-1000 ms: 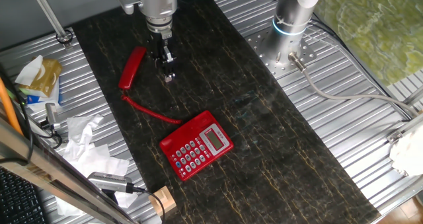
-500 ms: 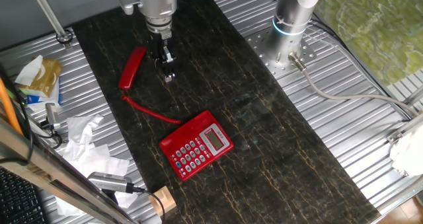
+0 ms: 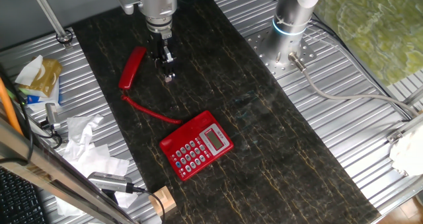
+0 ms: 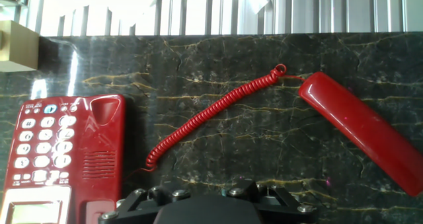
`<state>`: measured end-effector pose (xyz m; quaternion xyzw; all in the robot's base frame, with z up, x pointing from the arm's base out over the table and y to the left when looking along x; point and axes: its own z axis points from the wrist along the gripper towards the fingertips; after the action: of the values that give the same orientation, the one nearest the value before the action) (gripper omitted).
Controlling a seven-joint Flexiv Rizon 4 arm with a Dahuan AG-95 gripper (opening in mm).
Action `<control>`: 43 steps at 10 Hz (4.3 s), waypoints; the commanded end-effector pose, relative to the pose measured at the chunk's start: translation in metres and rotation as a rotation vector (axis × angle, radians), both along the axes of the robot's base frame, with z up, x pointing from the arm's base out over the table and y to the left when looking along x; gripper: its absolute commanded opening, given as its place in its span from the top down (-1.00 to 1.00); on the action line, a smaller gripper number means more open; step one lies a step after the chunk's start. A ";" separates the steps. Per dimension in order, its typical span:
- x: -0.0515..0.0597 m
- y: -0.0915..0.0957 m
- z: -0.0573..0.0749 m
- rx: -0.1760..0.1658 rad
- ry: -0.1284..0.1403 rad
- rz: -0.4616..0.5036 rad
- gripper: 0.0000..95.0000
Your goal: Place the handset of the telephone on the corresponding phone cradle
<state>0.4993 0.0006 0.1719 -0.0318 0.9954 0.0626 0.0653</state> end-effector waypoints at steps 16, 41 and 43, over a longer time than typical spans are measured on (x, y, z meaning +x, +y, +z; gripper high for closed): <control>0.009 0.005 0.006 -0.002 0.023 0.047 -0.20; 0.038 0.028 0.022 -0.003 0.046 0.035 -0.20; 0.039 0.030 0.023 -0.010 0.054 0.023 -0.20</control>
<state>0.5403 0.0303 0.1944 -0.0410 0.9967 0.0595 0.0373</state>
